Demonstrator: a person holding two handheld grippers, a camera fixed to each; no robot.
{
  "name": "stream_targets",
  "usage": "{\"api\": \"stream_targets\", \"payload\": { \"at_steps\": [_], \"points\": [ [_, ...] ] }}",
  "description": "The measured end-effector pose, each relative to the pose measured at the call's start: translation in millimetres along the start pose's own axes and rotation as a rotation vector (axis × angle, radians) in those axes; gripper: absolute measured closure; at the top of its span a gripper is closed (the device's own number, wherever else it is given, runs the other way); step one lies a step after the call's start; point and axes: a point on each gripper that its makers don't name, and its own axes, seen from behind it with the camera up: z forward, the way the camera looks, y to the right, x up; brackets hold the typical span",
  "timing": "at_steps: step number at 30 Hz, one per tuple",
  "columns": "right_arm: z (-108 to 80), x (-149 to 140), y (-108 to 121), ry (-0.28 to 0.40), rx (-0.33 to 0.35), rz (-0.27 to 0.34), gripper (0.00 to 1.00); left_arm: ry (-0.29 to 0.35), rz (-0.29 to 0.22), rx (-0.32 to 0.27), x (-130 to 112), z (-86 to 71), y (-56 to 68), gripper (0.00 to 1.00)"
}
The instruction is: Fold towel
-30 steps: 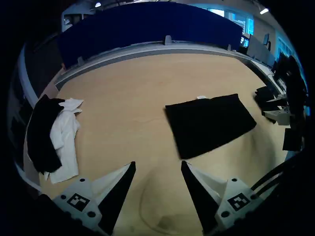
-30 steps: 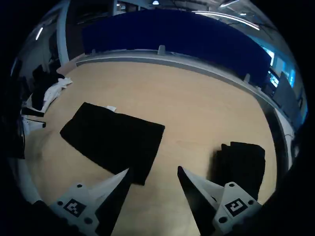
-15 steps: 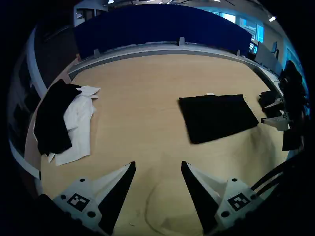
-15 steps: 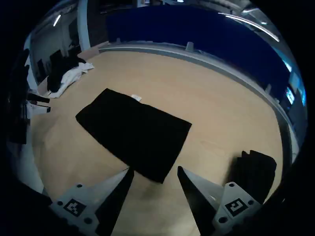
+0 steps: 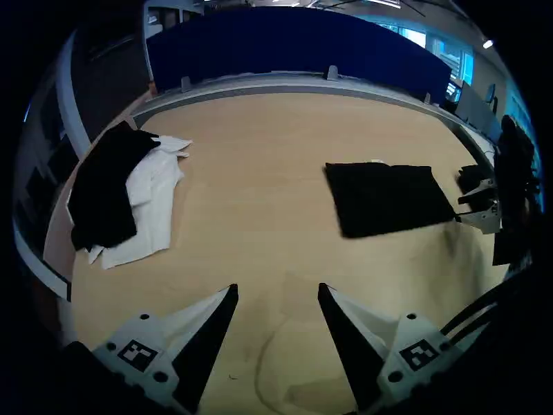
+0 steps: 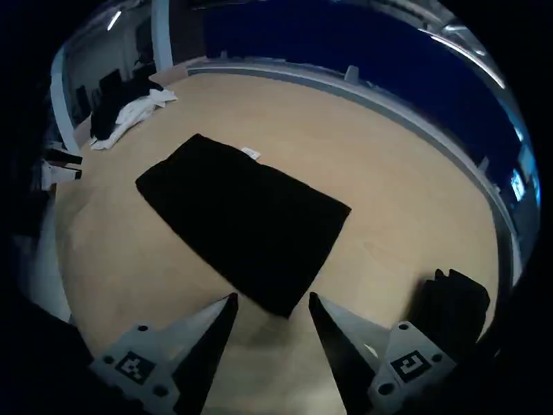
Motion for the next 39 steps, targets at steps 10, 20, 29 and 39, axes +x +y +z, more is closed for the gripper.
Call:
{"api": "stream_targets", "payload": {
  "at_steps": [10,20,29,39],
  "points": [
    [8.2,-15.0,-3.0,-0.036,0.033,0.000,0.37,-0.015,-0.024,0.014,-15.8,-9.9,-14.0,0.15],
    [11.1,-26.7,1.8,-0.072,0.032,0.014,0.57,-0.016,-0.040,0.015,-17.9,-13.5,-19.4,0.15],
    [11.8,-26.3,3.2,-0.073,0.030,0.005,0.69,-0.018,-0.028,0.013,-18.6,-10.4,-19.6,0.15],
    [13.8,-23.3,5.8,-0.066,0.031,0.005,0.97,-0.019,-0.029,0.014,-19.2,-7.8,-21.7,0.15]
  ]
}}
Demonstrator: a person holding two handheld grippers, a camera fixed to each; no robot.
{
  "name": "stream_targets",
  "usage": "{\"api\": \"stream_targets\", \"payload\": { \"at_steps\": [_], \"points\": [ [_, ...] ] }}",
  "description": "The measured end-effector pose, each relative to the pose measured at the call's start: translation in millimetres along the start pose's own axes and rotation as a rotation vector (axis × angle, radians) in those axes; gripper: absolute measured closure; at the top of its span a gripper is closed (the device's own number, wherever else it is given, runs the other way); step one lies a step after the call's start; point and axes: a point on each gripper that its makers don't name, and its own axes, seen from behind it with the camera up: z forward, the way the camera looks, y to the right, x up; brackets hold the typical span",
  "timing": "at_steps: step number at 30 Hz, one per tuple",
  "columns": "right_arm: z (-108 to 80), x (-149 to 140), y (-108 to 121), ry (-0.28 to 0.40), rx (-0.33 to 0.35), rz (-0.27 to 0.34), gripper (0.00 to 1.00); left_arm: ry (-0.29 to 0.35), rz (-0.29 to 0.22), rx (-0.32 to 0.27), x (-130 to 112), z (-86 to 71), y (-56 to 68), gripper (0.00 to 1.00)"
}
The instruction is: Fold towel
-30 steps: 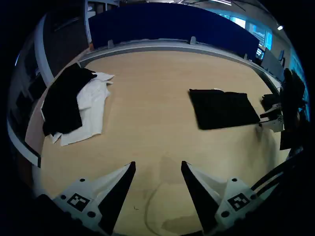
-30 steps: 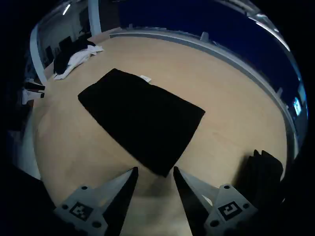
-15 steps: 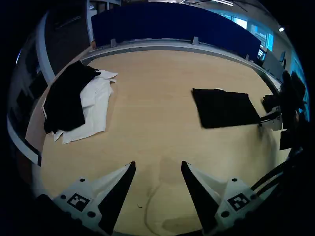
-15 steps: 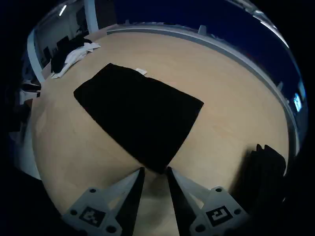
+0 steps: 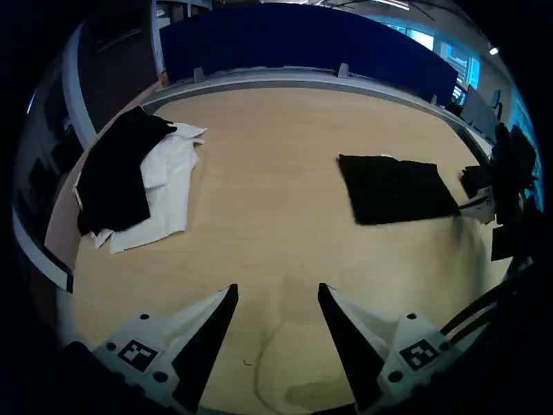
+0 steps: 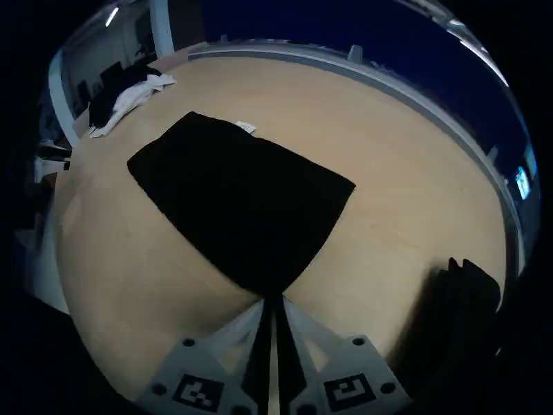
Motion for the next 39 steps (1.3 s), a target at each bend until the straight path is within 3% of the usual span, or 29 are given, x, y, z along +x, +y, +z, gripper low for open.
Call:
{"api": "stream_targets", "payload": {
  "at_steps": [11,20,29,39],
  "points": [
    [-10.5,23.6,-0.3,0.041,-0.013,-0.027,0.97,0.002,0.001,-0.007,4.1,-7.3,1.7,0.15],
    [-36.7,80.1,-7.3,0.119,-0.021,-0.084,0.97,0.007,-0.029,-0.023,6.1,-13.2,4.6,0.15],
    [-52.3,143.0,-29.7,0.200,-0.016,-0.171,0.97,0.028,-0.062,-0.043,8.2,-17.5,11.2,0.15],
    [-50.5,168.3,-49.6,0.209,-0.006,-0.244,0.97,0.053,-0.078,-0.049,11.7,-25.4,9.8,0.15]
  ]
}}
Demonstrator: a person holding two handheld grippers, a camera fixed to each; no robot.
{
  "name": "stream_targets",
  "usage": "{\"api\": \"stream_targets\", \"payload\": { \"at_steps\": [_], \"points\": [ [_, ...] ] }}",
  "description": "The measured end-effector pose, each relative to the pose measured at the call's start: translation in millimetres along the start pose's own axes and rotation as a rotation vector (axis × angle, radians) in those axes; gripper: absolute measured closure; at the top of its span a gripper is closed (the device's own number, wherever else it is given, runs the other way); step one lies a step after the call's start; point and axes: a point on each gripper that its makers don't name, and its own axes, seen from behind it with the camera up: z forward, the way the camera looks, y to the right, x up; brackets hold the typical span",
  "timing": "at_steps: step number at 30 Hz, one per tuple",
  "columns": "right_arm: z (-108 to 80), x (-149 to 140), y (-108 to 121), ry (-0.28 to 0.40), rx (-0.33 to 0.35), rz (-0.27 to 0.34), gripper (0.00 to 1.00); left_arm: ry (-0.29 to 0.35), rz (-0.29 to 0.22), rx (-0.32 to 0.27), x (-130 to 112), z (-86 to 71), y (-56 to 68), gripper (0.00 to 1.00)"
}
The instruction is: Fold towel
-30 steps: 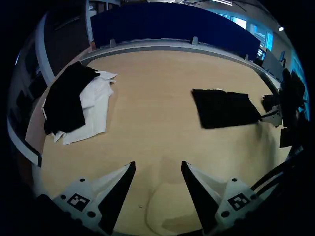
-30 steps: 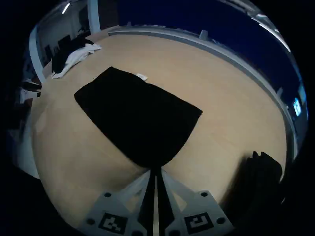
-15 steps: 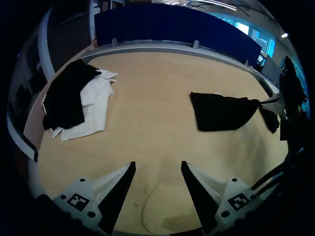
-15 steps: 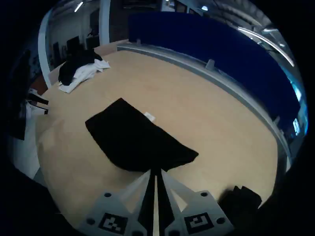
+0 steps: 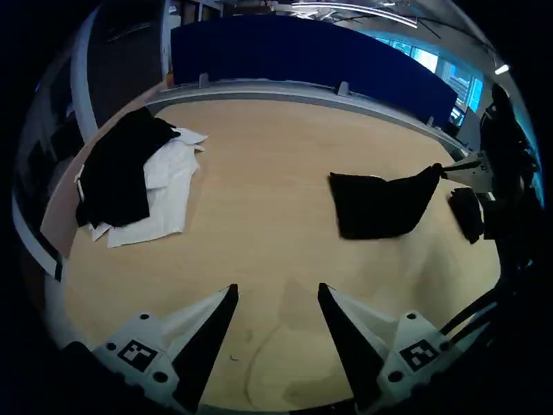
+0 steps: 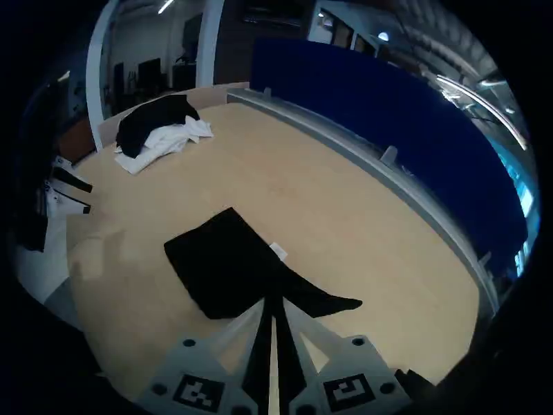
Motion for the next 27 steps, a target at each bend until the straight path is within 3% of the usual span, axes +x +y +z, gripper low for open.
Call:
{"api": "stream_targets", "payload": {
  "at_steps": [8,14,22,27],
  "points": [
    [13.4,31.9,-23.6,0.013,0.048,-0.067,0.97,0.026,0.011,0.008,4.3,-15.8,-3.9,0.15],
    [38.0,49.7,-61.4,0.004,0.119,-0.132,0.97,0.046,0.008,0.019,6.6,-26.0,-9.1,0.15],
    [86.4,32.6,-118.4,-0.066,0.222,-0.167,0.97,0.065,-0.031,0.040,2.9,-39.6,-18.4,0.15],
    [108.9,9.8,-139.5,-0.119,0.253,-0.167,0.97,0.062,-0.051,0.050,-4.0,-43.6,-22.2,0.15]
  ]
}}
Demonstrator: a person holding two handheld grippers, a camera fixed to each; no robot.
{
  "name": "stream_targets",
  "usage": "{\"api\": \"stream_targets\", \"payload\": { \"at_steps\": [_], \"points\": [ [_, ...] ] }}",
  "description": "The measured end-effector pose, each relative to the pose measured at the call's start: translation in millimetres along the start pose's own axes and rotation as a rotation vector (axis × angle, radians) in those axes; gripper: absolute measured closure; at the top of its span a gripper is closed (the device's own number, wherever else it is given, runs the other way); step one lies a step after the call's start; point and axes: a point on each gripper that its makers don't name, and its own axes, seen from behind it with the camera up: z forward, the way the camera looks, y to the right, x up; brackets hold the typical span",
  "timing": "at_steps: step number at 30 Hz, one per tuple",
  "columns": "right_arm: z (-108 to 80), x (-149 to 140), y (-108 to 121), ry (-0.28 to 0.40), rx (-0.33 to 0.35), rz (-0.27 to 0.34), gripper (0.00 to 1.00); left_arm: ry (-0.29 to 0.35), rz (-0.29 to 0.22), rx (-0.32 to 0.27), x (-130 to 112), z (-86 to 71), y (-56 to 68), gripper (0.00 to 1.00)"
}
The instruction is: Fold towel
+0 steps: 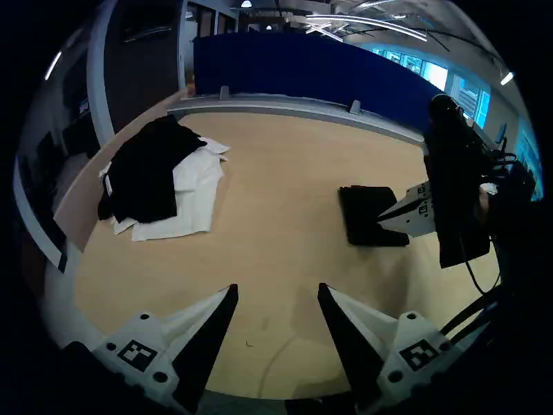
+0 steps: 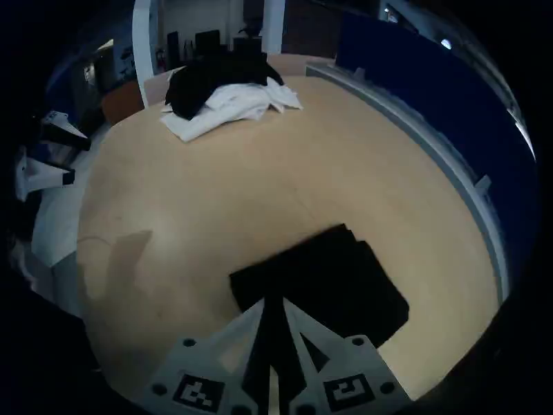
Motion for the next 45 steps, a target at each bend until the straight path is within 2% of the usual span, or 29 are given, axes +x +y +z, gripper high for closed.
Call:
{"api": "stream_targets", "payload": {
  "at_steps": [5,8,11,14,15,19,26,45],
  "points": [
    [9.6,-5.2,-4.8,-0.014,0.009,0.027,0.96,-0.002,-0.011,0.001,-4.3,1.4,-1.3,0.15],
    [9.5,-3.4,-4.1,-0.008,0.008,0.046,0.90,-0.003,-0.012,0.002,-4.7,2.8,-2.0,0.15],
    [7.3,-0.9,-4.1,0.004,0.013,0.059,0.72,-0.002,-0.010,0.003,-3.8,3.3,-2.3,0.15],
    [2.4,2.3,-4.2,0.021,0.018,0.067,0.40,-0.002,-0.007,0.005,-2.3,3.5,-2.9,0.15],
    [0.9,3.3,-3.5,0.025,0.015,0.070,0.34,-0.002,-0.006,0.006,-2.0,3.6,-3.1,0.15],
    [-4.5,5.2,0.0,0.037,0.000,0.081,0.24,-0.002,-0.003,0.007,-0.2,3.3,-3.4,0.15],
    [-10.9,-4.9,3.5,0.036,-0.015,0.112,0.23,0.002,0.001,0.005,3.1,2.8,-3.7,0.15],
    [-32.7,-69.8,12.6,-0.020,-0.082,0.204,0.23,0.000,0.006,0.004,0.9,3.7,-5.0,0.15]
  ]
}}
